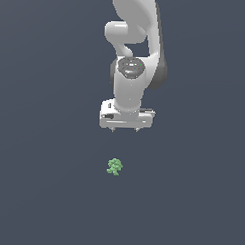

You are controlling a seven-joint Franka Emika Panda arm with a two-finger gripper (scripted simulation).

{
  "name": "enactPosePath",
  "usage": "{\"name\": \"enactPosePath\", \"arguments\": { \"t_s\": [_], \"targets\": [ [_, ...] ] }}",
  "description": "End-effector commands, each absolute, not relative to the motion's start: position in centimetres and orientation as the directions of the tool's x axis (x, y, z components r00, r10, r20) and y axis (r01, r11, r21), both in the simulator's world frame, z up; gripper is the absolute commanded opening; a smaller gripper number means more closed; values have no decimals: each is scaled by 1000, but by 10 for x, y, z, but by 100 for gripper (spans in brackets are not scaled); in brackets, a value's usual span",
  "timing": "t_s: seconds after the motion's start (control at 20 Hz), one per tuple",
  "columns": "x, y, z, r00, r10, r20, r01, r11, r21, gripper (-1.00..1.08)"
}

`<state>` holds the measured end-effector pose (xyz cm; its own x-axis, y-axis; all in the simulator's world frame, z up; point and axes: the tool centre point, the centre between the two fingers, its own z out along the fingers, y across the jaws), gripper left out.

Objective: Pick up the object and move it to a goal position.

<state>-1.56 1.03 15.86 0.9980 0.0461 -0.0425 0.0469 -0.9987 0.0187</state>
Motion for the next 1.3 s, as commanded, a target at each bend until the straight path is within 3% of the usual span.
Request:
{"name": "enactPosePath", "arguments": {
  "t_s": [0.0,0.45,1.25],
  "targets": [
    [-16,10,159,998,46,-43,47,-999,19,100],
    [-11,44,170,998,60,-27,60,-998,-6,100],
    [3,37,162,980,199,-26,199,-980,-3,100]
  ]
}}
